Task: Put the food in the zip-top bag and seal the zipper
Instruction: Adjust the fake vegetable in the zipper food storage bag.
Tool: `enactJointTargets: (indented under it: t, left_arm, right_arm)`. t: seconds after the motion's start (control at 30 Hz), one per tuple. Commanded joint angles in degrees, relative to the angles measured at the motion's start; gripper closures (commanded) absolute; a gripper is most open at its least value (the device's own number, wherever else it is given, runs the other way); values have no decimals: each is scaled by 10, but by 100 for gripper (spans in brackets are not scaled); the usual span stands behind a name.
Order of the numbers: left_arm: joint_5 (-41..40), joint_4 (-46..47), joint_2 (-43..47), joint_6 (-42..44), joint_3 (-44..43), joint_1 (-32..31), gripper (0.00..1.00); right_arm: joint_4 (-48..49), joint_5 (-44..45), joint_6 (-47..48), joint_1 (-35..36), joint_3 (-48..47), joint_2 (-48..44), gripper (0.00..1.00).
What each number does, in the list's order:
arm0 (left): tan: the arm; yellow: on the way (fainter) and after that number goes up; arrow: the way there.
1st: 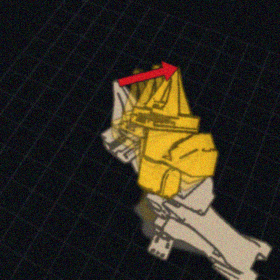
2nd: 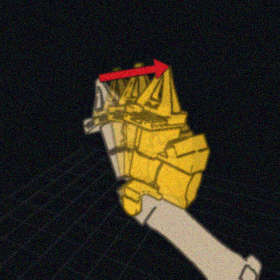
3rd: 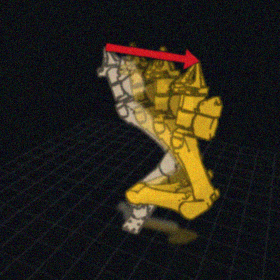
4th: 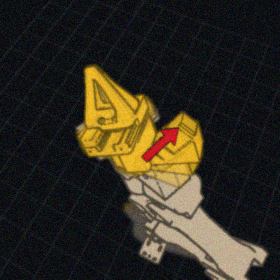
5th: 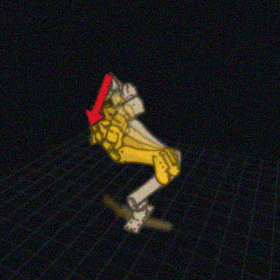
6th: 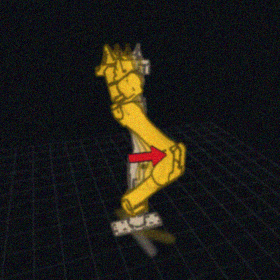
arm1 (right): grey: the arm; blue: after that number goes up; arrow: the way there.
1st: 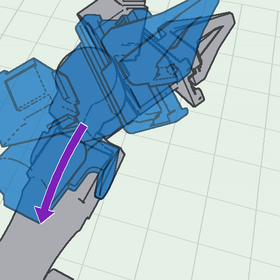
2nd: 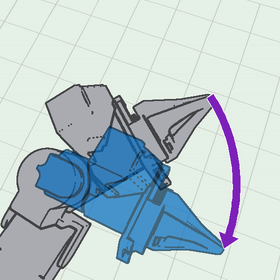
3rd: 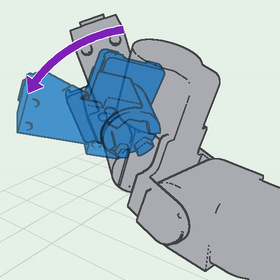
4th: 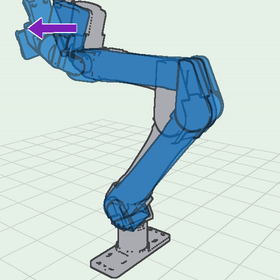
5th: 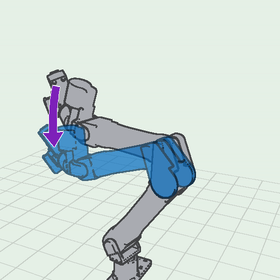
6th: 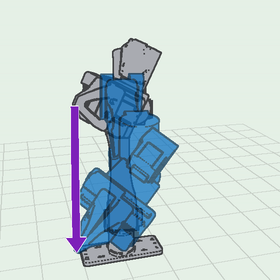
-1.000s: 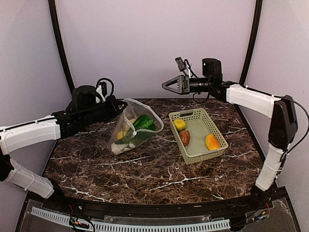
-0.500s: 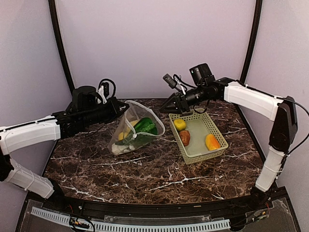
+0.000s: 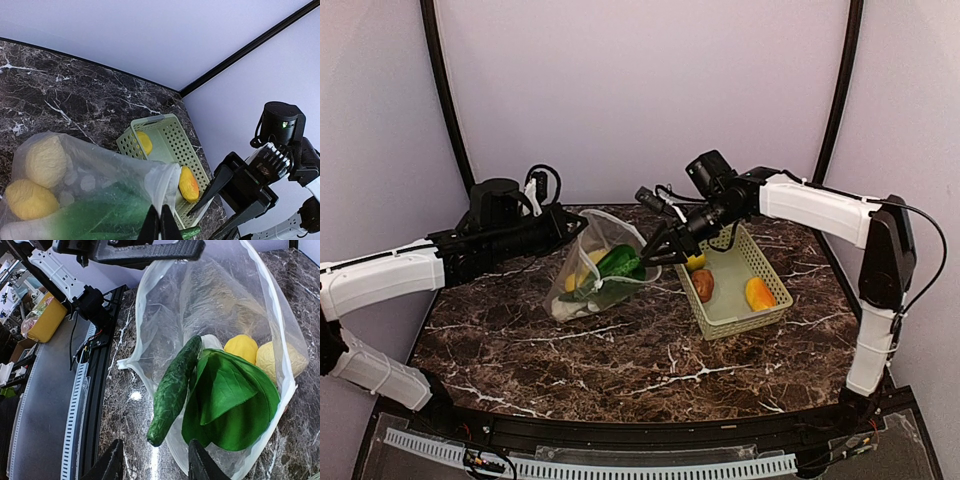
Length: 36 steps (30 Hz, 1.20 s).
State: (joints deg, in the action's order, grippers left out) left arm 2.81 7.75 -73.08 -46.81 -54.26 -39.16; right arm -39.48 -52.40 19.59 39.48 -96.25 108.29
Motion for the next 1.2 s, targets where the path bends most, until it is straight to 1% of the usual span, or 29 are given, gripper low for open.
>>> enactJointTargets:
  t: [0.0, 0.23, 0.4, 0.5, 0.67, 0.83, 1.03, 1.1, 1.17]
  left_arm:
    - [5, -12, 16, 14, -7, 3, 99]
    - [5, -15, 12, 15, -9, 2, 99]
    - [8, -15, 8, 15, -9, 2, 99]
    - [14, -16, 6, 15, -10, 3, 99]
    - [22, -20, 2, 22, -16, 3, 99]
    - [56, -32, -18, 29, -32, 2, 99]
    - [77, -32, -29, 29, -38, 2, 99]
    - [75, -35, -27, 30, -37, 2, 99]
    - [75, -35, -25, 31, -36, 2, 99]
  right_arm:
    - [-13, 13, 13, 8, -23, 14, 60]
    - [-3, 3, 2, 14, -30, 26, 71]
    - [8, 5, -17, 16, -47, 38, 86]
    - [13, 15, -28, 16, -67, 50, 100]
    - [14, 48, -37, 15, -103, 70, 100]
    - [27, 87, -68, 16, -157, 101, 100]
    - [-25, 100, -65, 20, -253, 173, 100]
    - [-24, 111, -68, 23, -250, 177, 100]
    - [-17, 145, -74, 26, -243, 176, 99]
